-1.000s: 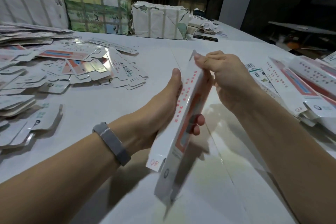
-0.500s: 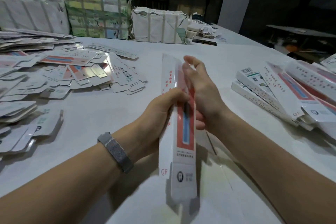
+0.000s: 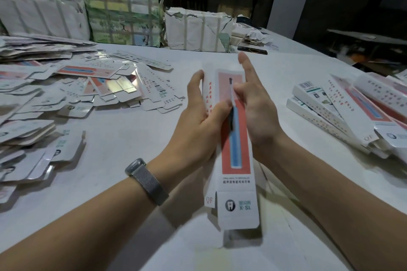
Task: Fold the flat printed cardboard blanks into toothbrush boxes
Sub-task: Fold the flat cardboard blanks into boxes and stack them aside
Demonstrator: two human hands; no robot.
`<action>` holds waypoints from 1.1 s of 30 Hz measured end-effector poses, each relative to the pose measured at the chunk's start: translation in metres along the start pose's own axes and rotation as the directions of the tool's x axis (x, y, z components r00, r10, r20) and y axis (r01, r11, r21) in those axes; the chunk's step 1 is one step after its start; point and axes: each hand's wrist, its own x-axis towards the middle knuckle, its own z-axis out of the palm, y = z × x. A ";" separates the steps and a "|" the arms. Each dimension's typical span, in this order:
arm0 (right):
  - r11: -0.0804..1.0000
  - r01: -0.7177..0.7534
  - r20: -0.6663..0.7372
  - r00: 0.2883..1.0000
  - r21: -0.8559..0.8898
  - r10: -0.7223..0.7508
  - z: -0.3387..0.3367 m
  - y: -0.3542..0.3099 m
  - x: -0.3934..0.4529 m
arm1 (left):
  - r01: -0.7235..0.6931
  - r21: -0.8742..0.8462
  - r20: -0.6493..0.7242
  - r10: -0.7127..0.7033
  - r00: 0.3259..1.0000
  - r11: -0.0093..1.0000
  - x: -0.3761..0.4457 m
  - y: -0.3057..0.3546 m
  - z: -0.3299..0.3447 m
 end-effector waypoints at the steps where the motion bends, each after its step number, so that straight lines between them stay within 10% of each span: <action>1: 1.000 0.006 0.006 1.000 -0.009 -0.006 0.001 0.001 0.000 | -0.008 0.023 0.022 0.007 1.000 1.000 0.001 -0.001 -0.001; 33: 0.976 -0.043 0.002 0.999 0.213 0.044 0.003 -0.004 -0.005 | 0.011 -0.160 0.046 -0.003 0.999 0.987 0.005 -0.005 -0.002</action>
